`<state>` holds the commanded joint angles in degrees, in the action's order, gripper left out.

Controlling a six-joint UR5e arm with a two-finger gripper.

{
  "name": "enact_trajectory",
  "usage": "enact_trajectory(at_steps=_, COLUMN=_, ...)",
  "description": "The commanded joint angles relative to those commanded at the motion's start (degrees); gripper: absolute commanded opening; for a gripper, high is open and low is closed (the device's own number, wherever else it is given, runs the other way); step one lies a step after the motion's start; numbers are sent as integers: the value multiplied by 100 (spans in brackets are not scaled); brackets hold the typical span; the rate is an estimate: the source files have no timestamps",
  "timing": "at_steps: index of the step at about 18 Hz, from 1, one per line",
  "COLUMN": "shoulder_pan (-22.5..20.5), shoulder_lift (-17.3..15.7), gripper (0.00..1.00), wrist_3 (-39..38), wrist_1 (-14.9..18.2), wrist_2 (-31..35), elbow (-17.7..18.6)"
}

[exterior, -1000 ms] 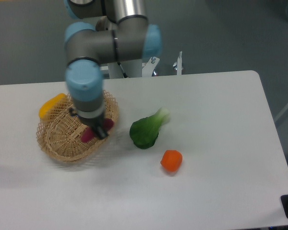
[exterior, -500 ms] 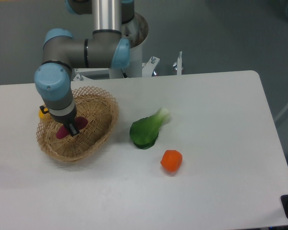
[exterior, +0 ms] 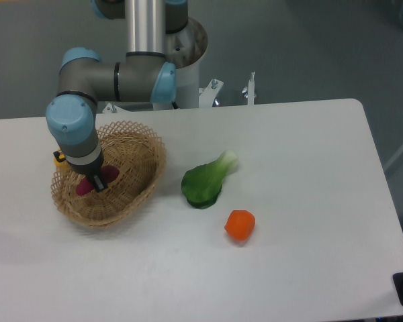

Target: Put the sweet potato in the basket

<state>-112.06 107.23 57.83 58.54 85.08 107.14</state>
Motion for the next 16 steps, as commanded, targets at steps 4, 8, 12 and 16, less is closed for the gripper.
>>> enact_trajectory(at_steps=4, shoulder_pan=-79, shoulder_lift=-176, gripper=100, wrist_3=-35, wrist_1=-132, wrist_2=53, elbow=-97)
enact_trajectory(at_steps=8, shoulder_pan=-552, shoulder_lift=-361, gripper=100, wrist_3=105, wrist_1=-123, wrist_2=316, elbow=-325)
enact_trajectory(at_steps=12, shoulder_pan=-1229, shoulder_lift=-133, gripper=100, wrist_3=517, wrist_1=-88, wrist_2=343, elbow=-974)
enact_trajectory(at_steps=16, shoulder_pan=-1845, shoulder_lift=288, gripper=100, wrist_3=808, wrist_1=-26, wrist_2=290, elbow=-1590)
